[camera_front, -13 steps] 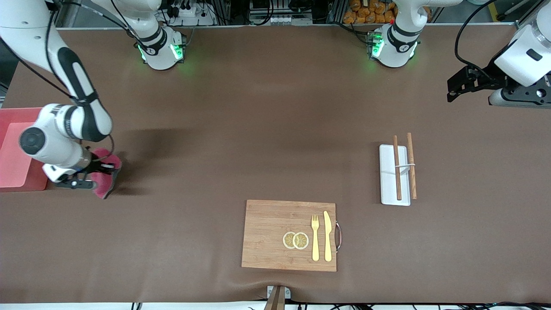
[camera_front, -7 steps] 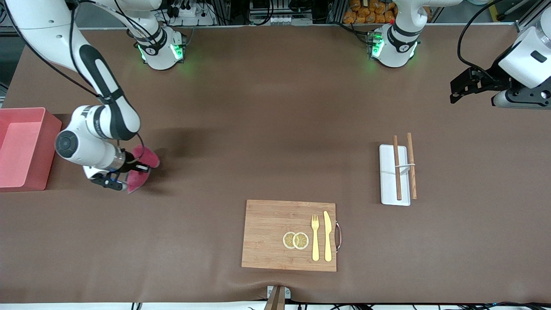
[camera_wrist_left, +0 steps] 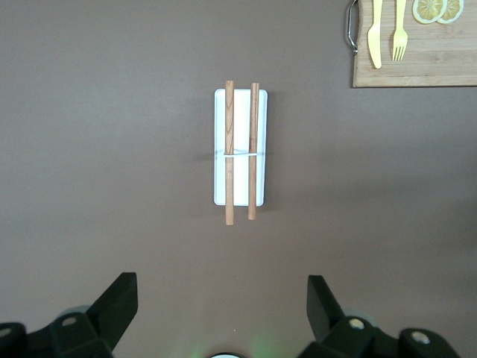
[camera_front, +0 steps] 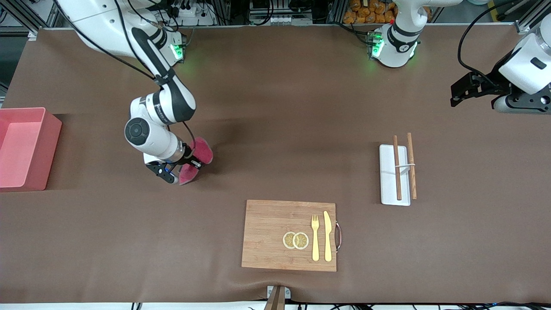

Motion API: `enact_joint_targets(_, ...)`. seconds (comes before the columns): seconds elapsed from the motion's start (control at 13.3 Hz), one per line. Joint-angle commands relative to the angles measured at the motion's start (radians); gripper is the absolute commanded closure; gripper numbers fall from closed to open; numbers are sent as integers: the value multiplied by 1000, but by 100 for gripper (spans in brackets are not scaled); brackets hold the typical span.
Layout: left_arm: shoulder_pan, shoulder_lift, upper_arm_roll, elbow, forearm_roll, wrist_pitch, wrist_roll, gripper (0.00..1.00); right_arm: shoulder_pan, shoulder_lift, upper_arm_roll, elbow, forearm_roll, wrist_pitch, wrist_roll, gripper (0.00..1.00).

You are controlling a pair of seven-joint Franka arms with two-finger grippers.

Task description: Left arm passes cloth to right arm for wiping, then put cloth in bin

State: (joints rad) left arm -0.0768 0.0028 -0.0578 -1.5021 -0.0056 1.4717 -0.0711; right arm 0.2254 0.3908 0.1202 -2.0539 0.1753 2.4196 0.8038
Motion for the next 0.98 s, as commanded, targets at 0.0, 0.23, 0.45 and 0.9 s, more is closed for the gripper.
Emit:
enact_joint_targets(0.0, 0, -1, -2, -1, 24, 12, 11, 0, -122, -67, -14, 104, 12, -235, -155, 100)
enact_joint_targets(0.23, -1, 5, -2, 0, 13, 12, 8, 0, -288, -76, -16, 248, -20, -459, -498, 100)
enact_joint_targets(0.45, -4, 17, -8, -1, 13, 10, 2, 0, -438, -124, -16, 261, -123, -499, -773, 100)
enact_joint_targets(0.9, 2, 17, -2, 14, 13, 12, 1, 0, -806, -76, -16, 460, -229, -548, -1446, 100)
